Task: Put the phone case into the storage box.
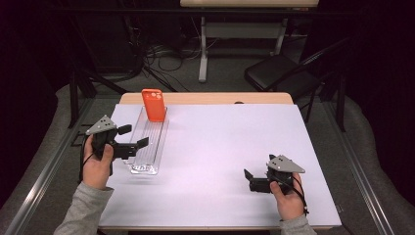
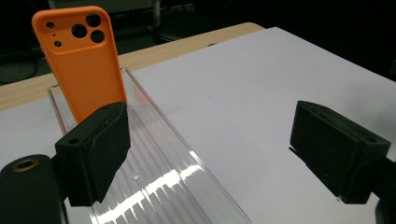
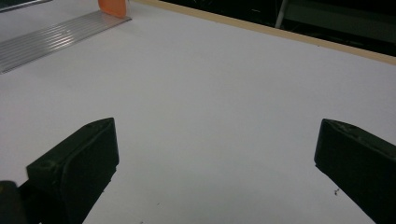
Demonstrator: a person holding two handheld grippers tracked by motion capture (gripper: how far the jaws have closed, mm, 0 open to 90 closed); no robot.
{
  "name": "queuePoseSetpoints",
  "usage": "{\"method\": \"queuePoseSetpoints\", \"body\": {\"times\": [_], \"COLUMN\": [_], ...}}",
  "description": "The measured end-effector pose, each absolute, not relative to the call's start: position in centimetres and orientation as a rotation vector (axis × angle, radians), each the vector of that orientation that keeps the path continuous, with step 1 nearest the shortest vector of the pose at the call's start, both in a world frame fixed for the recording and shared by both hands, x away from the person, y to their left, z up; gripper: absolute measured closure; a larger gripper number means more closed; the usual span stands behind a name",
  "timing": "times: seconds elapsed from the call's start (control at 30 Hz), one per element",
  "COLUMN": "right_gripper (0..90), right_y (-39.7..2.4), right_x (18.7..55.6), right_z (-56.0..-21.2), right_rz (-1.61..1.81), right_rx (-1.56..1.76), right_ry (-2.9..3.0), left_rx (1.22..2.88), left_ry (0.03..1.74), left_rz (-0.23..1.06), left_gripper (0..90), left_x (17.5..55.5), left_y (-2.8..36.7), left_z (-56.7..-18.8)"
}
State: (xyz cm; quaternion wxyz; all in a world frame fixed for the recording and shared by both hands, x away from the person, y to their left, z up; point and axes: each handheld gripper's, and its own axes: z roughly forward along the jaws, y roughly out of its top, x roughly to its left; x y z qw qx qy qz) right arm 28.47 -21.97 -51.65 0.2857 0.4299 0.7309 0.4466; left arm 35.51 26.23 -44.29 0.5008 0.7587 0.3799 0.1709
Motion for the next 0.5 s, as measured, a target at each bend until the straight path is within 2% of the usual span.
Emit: {"method": "queuePoseSetpoints", "body": {"times": [0.5], "right_gripper": [0.0], "right_y": [-22.0], "right_x": [28.3], "right_z": [-52.1], "right_rz": [1.188], "right_rx": [1.15], "right_ry": [1.966], "left_rx": [1.84], "left_ry": [0.83], "left_rz": [0.423], "left_gripper": [12.5], "left_x": [32.9], "left_y": [26.5], "left_z": [-47.1]}}
